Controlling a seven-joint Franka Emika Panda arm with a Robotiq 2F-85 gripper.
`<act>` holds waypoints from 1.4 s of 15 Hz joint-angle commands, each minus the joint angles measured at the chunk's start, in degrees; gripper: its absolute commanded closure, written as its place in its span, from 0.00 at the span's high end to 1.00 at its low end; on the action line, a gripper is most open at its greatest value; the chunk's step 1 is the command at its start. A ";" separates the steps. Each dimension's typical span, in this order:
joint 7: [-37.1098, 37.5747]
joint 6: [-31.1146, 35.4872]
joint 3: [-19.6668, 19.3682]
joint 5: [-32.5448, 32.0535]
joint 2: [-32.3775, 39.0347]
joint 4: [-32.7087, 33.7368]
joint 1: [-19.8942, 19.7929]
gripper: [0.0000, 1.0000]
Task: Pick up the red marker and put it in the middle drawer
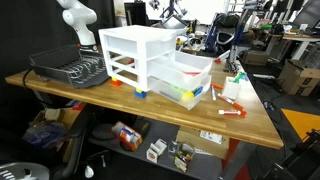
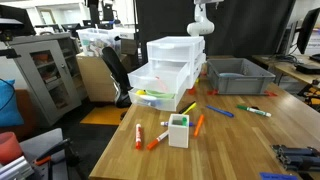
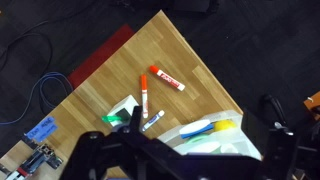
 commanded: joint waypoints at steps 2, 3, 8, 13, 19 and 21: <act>0.10 -0.14 -0.18 -0.08 0.04 0.13 0.23 1.00; 0.10 -0.14 -0.18 -0.08 0.04 0.13 0.23 1.00; -2.12 5.42 0.01 -0.20 0.17 -7.71 1.26 1.00; -15.58 19.30 -1.78 2.27 1.27 -18.83 5.43 1.00; -12.92 18.52 -0.83 1.49 1.59 -18.78 5.03 1.00; -12.92 18.52 -0.83 1.49 1.59 -18.77 5.03 1.00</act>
